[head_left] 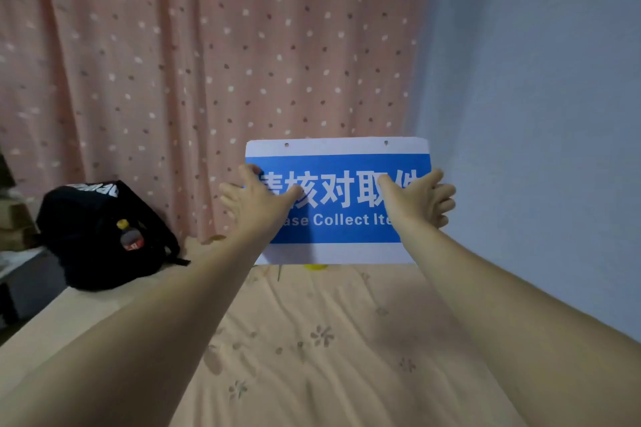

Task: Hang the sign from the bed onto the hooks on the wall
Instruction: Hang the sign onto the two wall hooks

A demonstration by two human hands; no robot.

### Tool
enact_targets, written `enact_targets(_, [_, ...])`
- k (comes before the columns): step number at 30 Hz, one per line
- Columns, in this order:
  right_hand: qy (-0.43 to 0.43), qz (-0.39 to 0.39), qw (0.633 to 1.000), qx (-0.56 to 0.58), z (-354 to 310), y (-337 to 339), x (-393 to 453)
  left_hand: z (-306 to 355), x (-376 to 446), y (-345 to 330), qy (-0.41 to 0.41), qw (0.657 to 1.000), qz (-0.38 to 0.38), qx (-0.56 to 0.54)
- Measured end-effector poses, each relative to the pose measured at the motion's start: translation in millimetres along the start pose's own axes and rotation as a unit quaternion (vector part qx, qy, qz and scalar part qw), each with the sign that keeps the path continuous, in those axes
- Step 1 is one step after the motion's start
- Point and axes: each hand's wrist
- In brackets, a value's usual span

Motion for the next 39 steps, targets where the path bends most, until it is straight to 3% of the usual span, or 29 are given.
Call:
enact_targets(9, [0.032,0.076,0.996,0.020,-23,64,13,59,-8,-3,-0.073,0.997,0.005,-0.033])
enact_targets(17, [-0.019,0.207,0.978,-0.014,44,193,48,134,-80,-108,-0.121,0.980,-0.092,-0.127])
enact_targets(22, [-0.074,0.314,0.945,-0.057,105,299,58,190,-163,-189,-0.155,0.951,-0.192,-0.185])
enact_targets(30, [-0.146,0.456,0.867,-0.136,183,451,46,271,-310,-284,-0.171,0.875,-0.351,-0.286])
enact_targets(39, [-0.167,0.513,0.824,-0.173,231,544,56,332,-401,-341,-0.182,0.834,-0.401,-0.332])
Point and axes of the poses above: each hand's wrist, its own x-axis towards the middle knuckle, its own y-axis out of the back of the hand, z = x × y, and after that the axes turned 9 degrees about -x, right-handed
